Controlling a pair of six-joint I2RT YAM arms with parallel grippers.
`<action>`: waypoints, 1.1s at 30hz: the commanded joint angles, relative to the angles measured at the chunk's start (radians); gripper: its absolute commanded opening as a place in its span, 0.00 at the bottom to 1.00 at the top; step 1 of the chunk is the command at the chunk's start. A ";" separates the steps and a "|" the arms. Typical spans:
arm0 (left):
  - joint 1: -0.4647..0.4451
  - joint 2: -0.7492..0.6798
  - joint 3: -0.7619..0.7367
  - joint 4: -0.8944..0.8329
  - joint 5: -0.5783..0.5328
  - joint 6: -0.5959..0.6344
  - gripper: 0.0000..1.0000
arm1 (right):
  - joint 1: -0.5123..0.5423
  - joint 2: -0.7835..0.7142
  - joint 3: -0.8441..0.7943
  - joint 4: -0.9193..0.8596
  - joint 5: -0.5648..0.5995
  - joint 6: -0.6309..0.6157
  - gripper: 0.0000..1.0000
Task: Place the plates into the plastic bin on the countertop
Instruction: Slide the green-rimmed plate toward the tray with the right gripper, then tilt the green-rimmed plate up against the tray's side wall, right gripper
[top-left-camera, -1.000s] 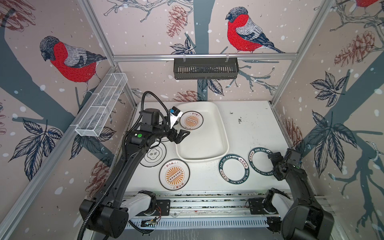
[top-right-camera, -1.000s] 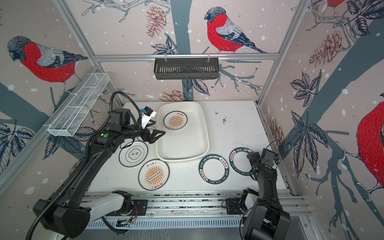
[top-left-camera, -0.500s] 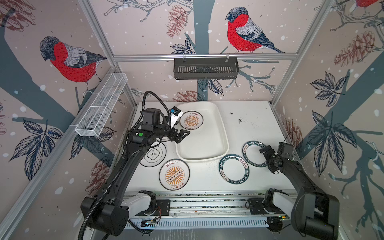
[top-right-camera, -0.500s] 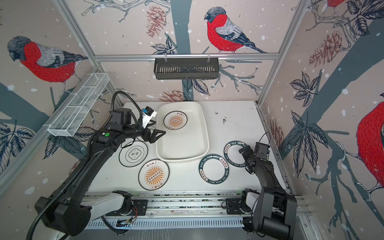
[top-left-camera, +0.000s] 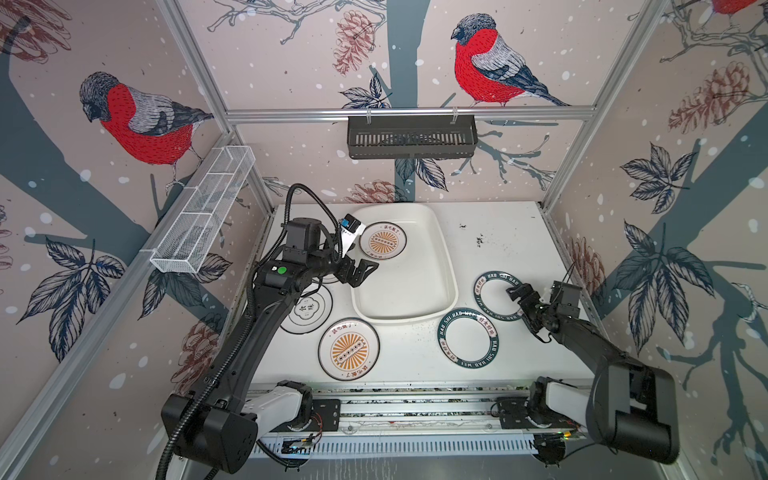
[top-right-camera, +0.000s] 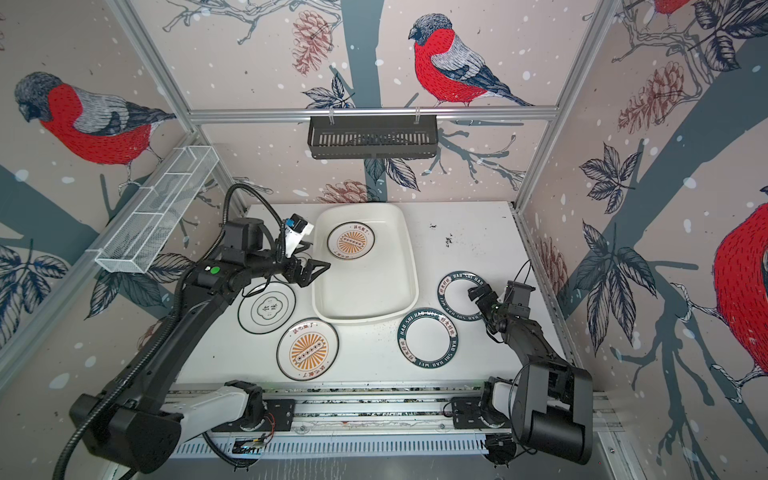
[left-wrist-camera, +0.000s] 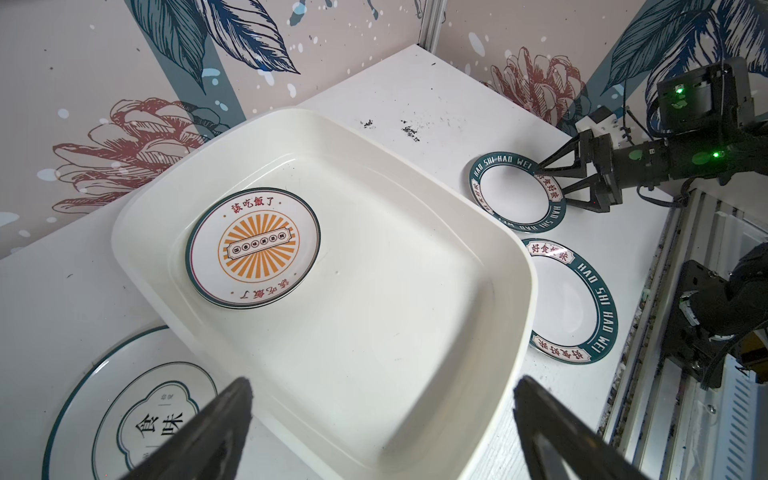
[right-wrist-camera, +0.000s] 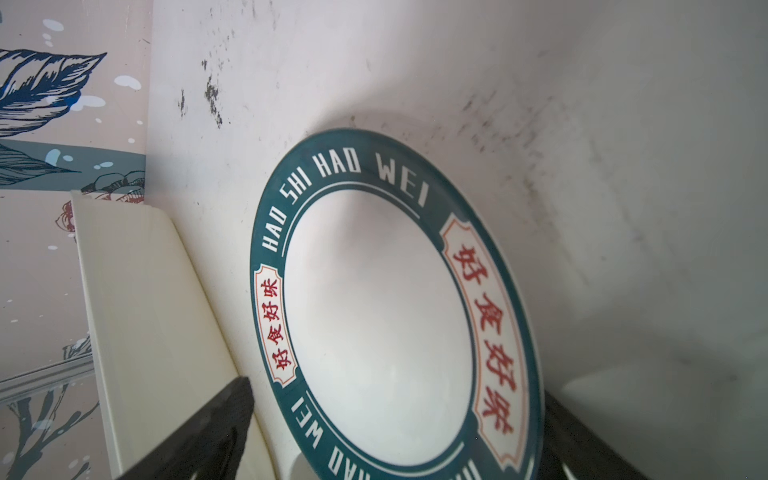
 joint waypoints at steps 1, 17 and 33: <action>-0.002 0.002 -0.001 0.029 0.005 0.021 0.97 | 0.005 0.033 0.000 0.039 -0.048 -0.006 0.96; -0.004 0.024 0.025 0.021 -0.007 0.032 0.97 | 0.071 0.257 0.048 0.217 -0.109 0.008 0.84; -0.004 0.009 0.010 0.029 -0.002 0.025 0.97 | 0.067 0.270 0.020 0.184 -0.144 -0.055 0.76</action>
